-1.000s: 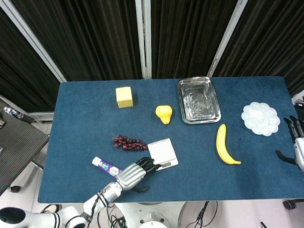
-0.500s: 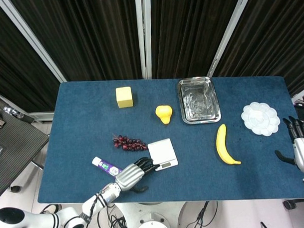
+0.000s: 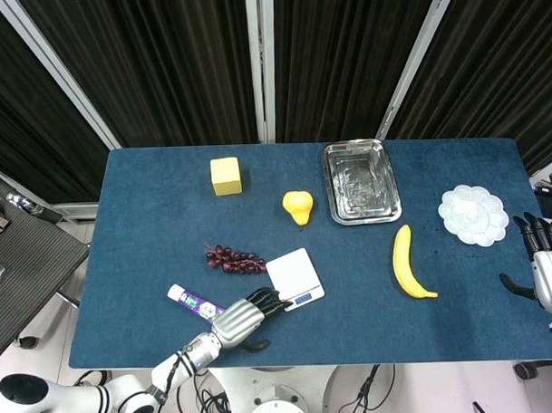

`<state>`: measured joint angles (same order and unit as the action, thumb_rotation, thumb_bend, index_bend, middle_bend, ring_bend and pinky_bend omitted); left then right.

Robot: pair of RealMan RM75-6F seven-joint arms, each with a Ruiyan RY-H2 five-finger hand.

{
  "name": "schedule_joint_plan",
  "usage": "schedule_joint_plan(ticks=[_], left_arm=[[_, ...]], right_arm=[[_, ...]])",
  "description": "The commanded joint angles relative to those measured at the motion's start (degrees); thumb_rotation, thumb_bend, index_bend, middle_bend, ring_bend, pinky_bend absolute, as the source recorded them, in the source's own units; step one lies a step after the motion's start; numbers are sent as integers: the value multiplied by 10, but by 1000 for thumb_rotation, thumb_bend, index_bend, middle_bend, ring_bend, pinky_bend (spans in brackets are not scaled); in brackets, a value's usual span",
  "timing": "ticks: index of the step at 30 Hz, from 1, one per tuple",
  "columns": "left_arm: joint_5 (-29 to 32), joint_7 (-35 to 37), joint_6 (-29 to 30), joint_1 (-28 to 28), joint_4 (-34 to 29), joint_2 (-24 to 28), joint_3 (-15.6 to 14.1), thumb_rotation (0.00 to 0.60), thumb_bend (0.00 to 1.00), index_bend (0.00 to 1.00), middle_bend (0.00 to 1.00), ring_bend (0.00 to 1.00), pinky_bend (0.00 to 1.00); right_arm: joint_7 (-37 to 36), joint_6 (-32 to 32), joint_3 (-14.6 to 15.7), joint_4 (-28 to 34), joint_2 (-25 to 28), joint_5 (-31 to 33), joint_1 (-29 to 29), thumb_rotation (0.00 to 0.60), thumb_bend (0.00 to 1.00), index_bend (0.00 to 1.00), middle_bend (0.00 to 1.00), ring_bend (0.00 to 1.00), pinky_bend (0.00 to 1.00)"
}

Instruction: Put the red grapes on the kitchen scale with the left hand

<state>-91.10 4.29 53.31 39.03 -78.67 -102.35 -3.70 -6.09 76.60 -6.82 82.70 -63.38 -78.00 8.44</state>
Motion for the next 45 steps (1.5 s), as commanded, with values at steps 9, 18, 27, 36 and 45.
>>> schedule_joint_plan(ticks=[9, 18, 27, 36, 45], left_arm=[[-23, 2, 76, -10, -73, 64, 23, 600, 317, 53, 130, 0, 19], [7, 15, 131, -32, -89, 126, 63, 600, 316, 53, 124, 0, 27], [64, 57, 48, 6, 6, 103, 91, 600, 306, 31, 49, 0, 42], [80, 77, -22, 46, 76, 66, 95, 600, 243, 15, 23, 0, 33], [96, 80, -53, 59, 124, 44, 92, 600, 243, 180, 151, 0, 135]], right_arm=[[-1, 2, -1, 5, 0, -6, 2, 600, 144, 0, 0, 0, 0], [0, 21, -8, 14, 1, -6, -3, 600, 156, 0, 0, 0, 0], [-1, 50, -13, 16, -3, -15, -10, 600, 204, 0, 0, 0, 0], [5, 48, -15, 22, 6, -13, -9, 600, 171, 0, 0, 0, 0], [7, 29, -13, 14, -2, -6, -3, 600, 171, 0, 0, 0, 0]])
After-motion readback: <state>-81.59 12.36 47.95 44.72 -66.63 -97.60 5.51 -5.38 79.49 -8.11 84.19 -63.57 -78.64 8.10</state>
